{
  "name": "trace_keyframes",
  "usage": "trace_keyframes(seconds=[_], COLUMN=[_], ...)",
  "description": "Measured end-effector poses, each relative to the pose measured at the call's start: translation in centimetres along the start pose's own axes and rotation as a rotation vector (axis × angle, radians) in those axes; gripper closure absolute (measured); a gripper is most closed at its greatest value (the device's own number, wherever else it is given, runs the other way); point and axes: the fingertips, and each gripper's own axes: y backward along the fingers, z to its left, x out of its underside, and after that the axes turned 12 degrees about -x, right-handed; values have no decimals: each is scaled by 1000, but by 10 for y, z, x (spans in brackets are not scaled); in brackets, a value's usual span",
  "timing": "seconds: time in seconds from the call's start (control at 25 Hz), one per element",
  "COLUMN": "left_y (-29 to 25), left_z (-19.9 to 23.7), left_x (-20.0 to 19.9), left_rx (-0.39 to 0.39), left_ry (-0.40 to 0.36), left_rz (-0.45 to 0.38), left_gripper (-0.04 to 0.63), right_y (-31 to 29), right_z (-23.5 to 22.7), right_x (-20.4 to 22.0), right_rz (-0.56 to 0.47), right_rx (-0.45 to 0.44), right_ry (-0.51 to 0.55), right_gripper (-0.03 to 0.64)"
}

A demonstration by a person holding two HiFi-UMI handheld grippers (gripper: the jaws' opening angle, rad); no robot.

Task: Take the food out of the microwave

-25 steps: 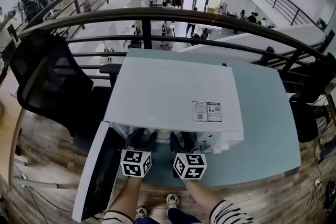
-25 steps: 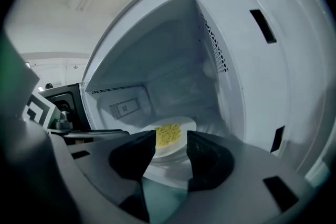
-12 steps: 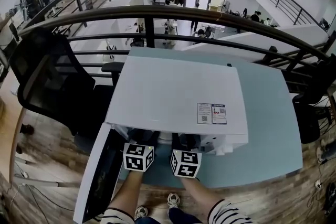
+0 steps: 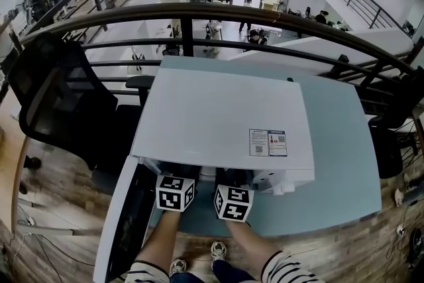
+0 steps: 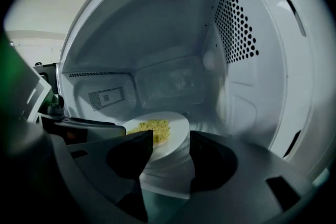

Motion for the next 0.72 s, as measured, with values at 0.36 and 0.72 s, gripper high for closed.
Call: trace_keyframes(seconds=[0.36,0.72], left_y=[-2,10], left_z=[-10,-6], left_x=[7,7], left_rx=[26,36], left_ry=[2,84], left_rz=[62,27], left_gripper=[377,377], right_y=[0,8], right_z=[3,11], right_x=[2,4], right_rz=[37,-13], right_rx=[-50,-138], right_ry=[-13,-105], right_gripper=[405,405])
